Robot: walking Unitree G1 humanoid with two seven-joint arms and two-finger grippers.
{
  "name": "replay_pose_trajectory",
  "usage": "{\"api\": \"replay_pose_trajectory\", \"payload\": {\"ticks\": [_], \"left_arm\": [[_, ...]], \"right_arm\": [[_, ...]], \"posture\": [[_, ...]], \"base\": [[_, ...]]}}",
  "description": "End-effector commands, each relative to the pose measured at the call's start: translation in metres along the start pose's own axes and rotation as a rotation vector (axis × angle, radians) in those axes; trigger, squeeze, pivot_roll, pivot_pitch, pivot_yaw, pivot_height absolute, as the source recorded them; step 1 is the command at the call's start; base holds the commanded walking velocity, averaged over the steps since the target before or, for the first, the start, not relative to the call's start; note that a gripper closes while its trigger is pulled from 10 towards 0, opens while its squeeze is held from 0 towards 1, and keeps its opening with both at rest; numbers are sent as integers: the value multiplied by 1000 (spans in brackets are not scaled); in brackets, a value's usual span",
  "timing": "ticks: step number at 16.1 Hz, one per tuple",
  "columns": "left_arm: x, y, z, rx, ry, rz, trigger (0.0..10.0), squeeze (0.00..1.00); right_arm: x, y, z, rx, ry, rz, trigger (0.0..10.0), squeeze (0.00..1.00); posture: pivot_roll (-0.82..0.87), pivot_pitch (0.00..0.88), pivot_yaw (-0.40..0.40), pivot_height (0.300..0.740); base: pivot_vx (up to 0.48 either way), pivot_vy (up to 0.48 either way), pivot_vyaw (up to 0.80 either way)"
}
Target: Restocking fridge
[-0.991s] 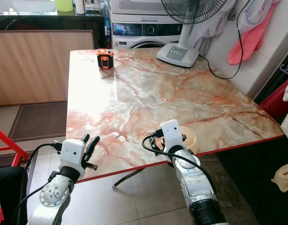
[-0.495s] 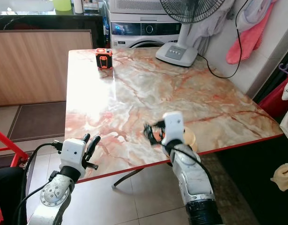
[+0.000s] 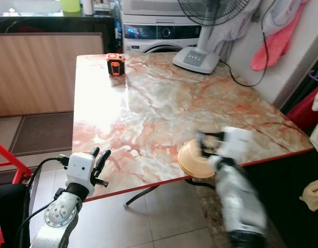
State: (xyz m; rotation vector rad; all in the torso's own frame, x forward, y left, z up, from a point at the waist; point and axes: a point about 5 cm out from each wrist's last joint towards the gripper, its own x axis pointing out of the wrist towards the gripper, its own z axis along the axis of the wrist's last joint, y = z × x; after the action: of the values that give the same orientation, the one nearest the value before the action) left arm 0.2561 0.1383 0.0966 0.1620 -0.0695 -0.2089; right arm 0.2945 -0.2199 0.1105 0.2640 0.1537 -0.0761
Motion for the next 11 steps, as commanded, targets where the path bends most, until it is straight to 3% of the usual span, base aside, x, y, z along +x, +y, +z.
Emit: {"api": "replay_pose_trajectory", "payload": {"ticks": [1, 2, 4, 7, 8, 10, 11], "left_arm": [[1, -3, 0, -9, 2, -23, 10000, 0], [1, -3, 0, -8, 2, -23, 10000, 0], [2, -3, 0, -8, 2, -29, 10000, 0], [4, -2, 1, -5, 1, -34, 10000, 0], [5, -1, 0, -2, 4, -42, 10000, 0], [6, -3, -1, -2, 10, -64, 10000, 0], [7, -4, -1, -3, 10, -72, 10000, 0]], "right_arm": [[-5, -22, 6, 53, -44, -84, 10000, 0], [-6, -28, 8, 74, -65, -104, 10000, 0], [-15, -58, 14, 133, -116, -202, 10000, 0], [-26, -84, 1, 135, -60, -280, 10000, 0], [-34, -106, -17, 141, 79, -275, 10000, 0], [-41, -106, -37, 50, 261, -117, 10000, 0], [-44, -107, -42, 54, 312, -78, 10000, 0]], "posture": [[-57, 0, -104, 740], [-59, 0, -101, 740], [-61, 0, -94, 740], [-65, 0, -86, 740], [-77, 0, -76, 740], [-81, 0, -70, 740], [-79, 0, -68, 740]], "base": [[0, 0, 0], [0, 0, 0], [0, 0, 0], [0, 0, 0], [0, 0, 0], [0, 0, 0], [0, 0, 0]]}}
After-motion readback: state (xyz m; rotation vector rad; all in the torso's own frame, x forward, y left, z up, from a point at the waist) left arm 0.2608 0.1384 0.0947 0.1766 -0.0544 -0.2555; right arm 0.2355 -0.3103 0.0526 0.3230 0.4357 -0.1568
